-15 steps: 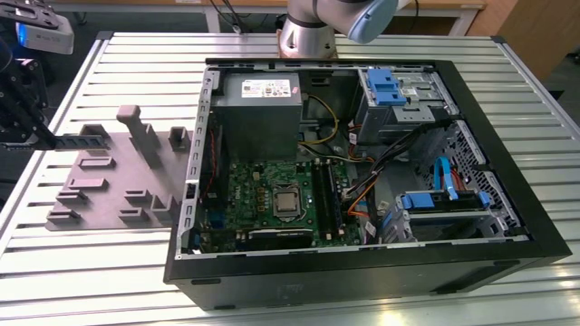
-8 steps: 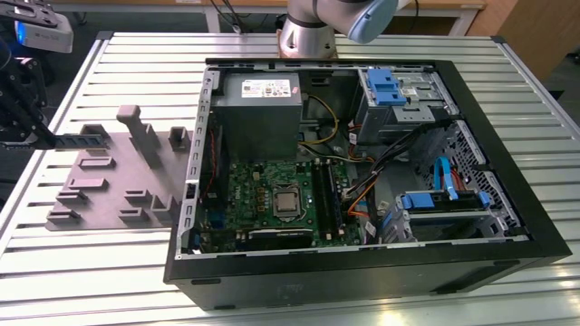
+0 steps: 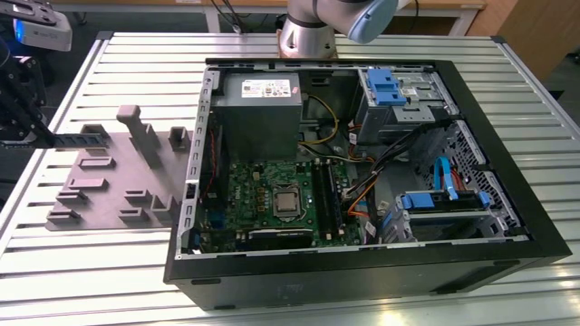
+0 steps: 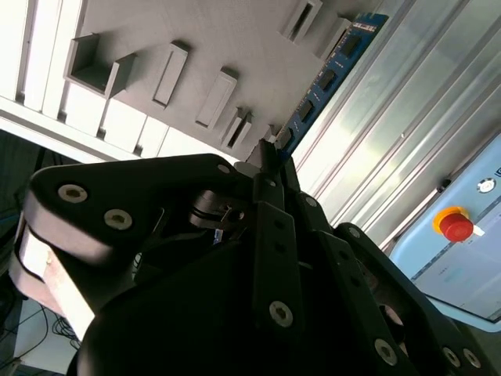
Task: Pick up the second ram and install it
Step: 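Pick up the second ram and move it above second insertion slot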
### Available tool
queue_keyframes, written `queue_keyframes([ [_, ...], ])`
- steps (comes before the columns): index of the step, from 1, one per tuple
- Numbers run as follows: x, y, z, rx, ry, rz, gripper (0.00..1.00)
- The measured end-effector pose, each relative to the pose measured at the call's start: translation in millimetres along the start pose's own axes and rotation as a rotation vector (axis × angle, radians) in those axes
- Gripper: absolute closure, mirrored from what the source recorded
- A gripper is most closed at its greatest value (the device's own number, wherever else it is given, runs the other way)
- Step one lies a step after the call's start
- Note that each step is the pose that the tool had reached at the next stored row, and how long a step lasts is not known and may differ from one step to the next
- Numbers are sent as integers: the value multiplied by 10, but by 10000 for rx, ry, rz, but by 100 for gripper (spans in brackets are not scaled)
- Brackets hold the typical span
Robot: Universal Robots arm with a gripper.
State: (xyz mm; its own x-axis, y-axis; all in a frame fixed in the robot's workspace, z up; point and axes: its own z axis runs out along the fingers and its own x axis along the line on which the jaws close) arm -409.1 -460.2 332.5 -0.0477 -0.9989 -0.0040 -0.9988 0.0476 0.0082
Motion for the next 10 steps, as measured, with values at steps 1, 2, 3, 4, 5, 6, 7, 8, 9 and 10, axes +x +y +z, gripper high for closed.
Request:
queue_keyframes([
  [1, 0, 0, -3, -1, 1, 0, 86],
  [2, 0, 0, -5, -1, 1, 0, 86],
  [3, 0, 0, -7, -1, 1, 0, 86],
  [4, 0, 0, -9, 0, 0, 0, 86],
  [5, 0, 0, -11, -1, 1, 0, 86],
  [6, 0, 0, -13, -1, 1, 0, 86],
  [7, 0, 0, -16, -1, 1, 0, 86],
  [8, 0, 0, -18, -1, 1, 0, 86],
  [9, 0, 0, -21, -2, 1, 0, 86],
  [10, 0, 0, -22, -1, 0, 0, 86],
])
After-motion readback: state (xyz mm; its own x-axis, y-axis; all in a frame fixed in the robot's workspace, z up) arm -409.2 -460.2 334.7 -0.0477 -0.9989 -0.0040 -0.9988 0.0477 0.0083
